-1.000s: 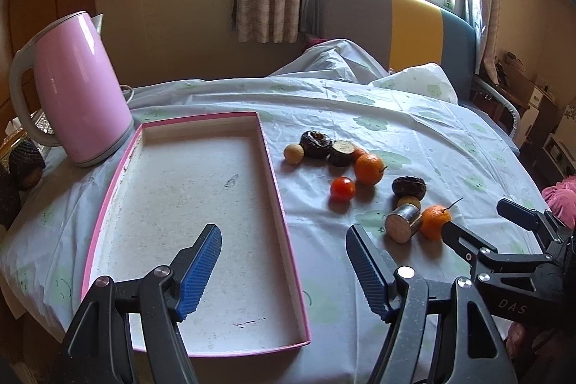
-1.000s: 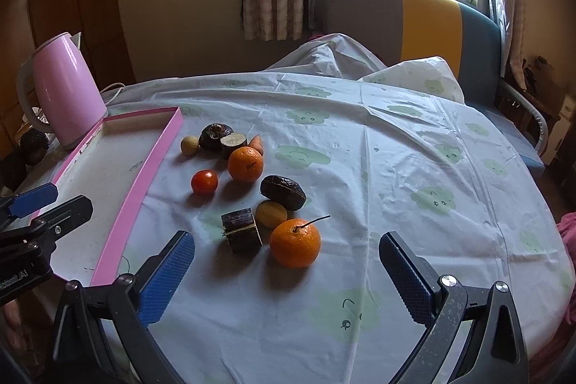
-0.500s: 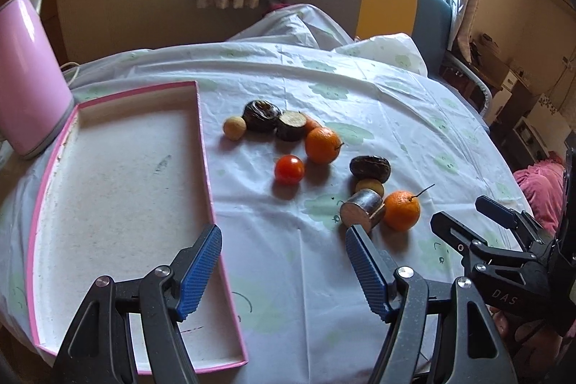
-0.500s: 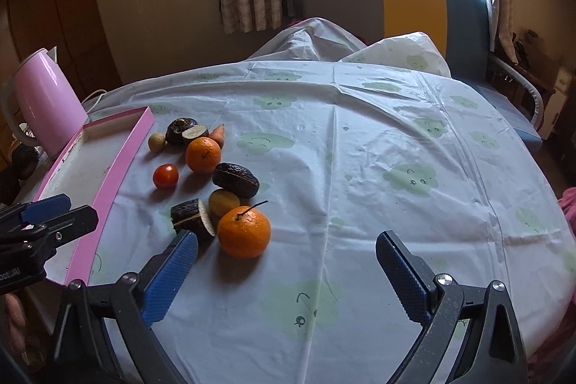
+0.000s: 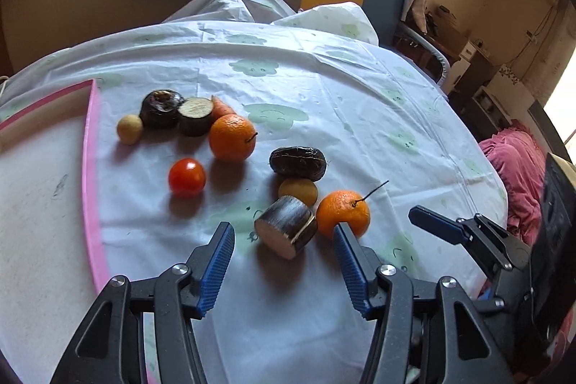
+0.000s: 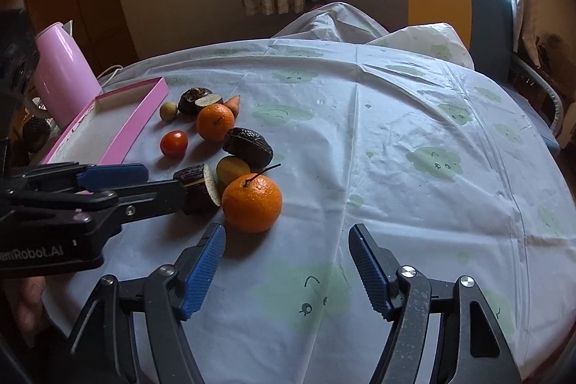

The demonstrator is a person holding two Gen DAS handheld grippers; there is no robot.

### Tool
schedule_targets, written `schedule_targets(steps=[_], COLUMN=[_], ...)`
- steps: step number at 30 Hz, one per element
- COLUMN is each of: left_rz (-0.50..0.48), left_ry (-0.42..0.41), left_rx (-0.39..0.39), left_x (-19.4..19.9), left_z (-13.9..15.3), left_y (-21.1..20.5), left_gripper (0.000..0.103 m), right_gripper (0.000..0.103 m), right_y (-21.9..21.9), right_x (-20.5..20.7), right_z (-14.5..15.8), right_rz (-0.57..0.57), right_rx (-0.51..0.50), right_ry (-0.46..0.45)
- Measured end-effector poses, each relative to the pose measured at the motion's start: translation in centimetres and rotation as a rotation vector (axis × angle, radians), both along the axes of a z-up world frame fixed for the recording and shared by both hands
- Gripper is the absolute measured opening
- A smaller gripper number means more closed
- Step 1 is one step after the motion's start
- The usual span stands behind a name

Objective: Organize fruits
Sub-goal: 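Close the left tool on the taro slice while the right tool grasps the mandarin, then lower the taro slice into the pink tray and open the left tool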

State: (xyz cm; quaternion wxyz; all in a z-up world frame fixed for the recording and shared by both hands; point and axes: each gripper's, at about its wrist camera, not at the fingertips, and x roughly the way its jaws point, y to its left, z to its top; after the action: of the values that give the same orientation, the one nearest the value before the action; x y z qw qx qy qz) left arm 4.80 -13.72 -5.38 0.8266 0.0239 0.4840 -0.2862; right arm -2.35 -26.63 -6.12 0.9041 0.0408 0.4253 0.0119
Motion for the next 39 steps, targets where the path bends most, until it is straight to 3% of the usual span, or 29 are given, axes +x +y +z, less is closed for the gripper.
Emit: schedule_targets(steps=[3, 4, 5, 8, 15, 21, 23, 27, 34, 39], left_rz=[0.004, 0.003, 0.001, 0.009, 0.030, 0.103, 0.140, 0.238, 0.503, 0.606], left_ry=[0.028, 0.040, 0.054, 0.058, 0.005, -0.034, -0.048, -0.056, -0.051, -0.058], left_rx=[0.004, -0.003, -0.022, -0.055, -0.044, -0.062, -0.067, -0.065, 0.052, 0.110], left_x=[0.9, 1.1, 1.2, 0.9, -0.3, -0.6, -0.6, -0.2, 2.2, 2.5], left_z=[-1.2, -1.6, -1.9, -1.9, -0.5, 1.5, 2.1, 2.6, 1.0, 0.4], left_y=[-0.5, -0.5, -0.4, 0.3, 2.0, 4.9, 6.4, 10.2, 17.8, 20.7], left_gripper=[0.057, 0.044, 0.043, 0.043, 0.043, 0.043, 0.043, 0.043, 0.043, 0.045], right_gripper=[0.072, 0.072, 0.072, 0.072, 0.070, 0.048, 0.042, 0.043, 0.042, 0.040], right_y=[0.0, 0.0, 0.0, 0.2, 1.2, 1.7, 2.2, 2.5, 3.0, 3.2], right_x=[0.0, 0.1, 0.1, 0.5, 1.9, 3.2, 3.4, 3.4, 3.5, 3.4], right_z=[-0.4, -0.4, -0.5, -0.4, -0.6, -1.3, -1.5, -1.7, -1.8, -1.8], right_rz=[0.006, 0.007, 0.007, 0.019, 0.050, 0.056, 0.067, 0.064, 0.060, 0.054], right_rx=[-0.001, 0.002, 0.004, 0.002, -0.008, 0.006, -0.014, -0.034, -0.073, -0.092], right_ry=[0.008, 0.008, 0.008, 0.006, -0.002, 0.011, 0.012, 0.010, 0.013, 0.010])
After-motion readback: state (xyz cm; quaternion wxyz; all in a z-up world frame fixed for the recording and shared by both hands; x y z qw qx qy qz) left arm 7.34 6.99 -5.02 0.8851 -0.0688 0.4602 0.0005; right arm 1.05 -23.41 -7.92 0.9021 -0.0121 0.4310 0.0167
